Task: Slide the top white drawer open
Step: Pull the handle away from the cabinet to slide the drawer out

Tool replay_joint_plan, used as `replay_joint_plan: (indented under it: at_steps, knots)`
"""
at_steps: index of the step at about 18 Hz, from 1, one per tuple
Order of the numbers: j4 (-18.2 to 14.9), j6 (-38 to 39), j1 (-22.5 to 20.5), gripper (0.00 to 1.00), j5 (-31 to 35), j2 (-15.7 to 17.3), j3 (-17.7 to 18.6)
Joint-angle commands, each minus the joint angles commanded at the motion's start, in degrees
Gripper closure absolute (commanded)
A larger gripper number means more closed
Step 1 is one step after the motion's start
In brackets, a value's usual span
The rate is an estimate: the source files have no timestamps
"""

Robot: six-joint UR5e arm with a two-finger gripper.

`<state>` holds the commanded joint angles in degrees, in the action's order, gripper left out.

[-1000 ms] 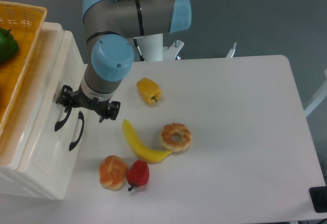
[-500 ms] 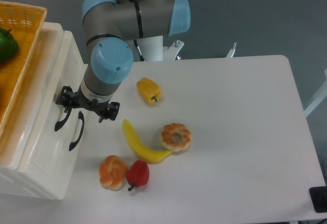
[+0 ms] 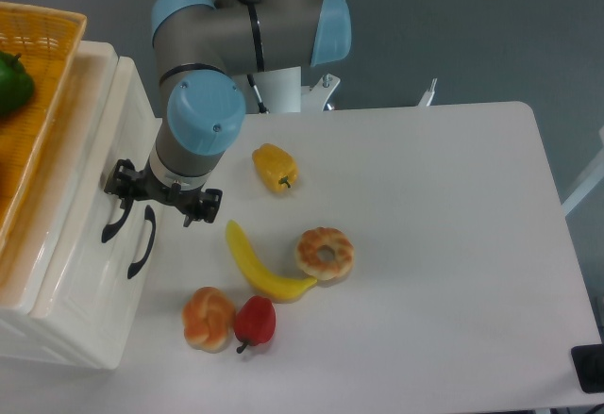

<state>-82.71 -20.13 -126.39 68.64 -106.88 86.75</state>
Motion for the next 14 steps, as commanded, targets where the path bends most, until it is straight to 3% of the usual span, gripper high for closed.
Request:
replay_joint_plan:
  at_steps: [14]
  knots:
    - [0.44,0.0,-0.09,0.0,4.49,0.0,-0.35]
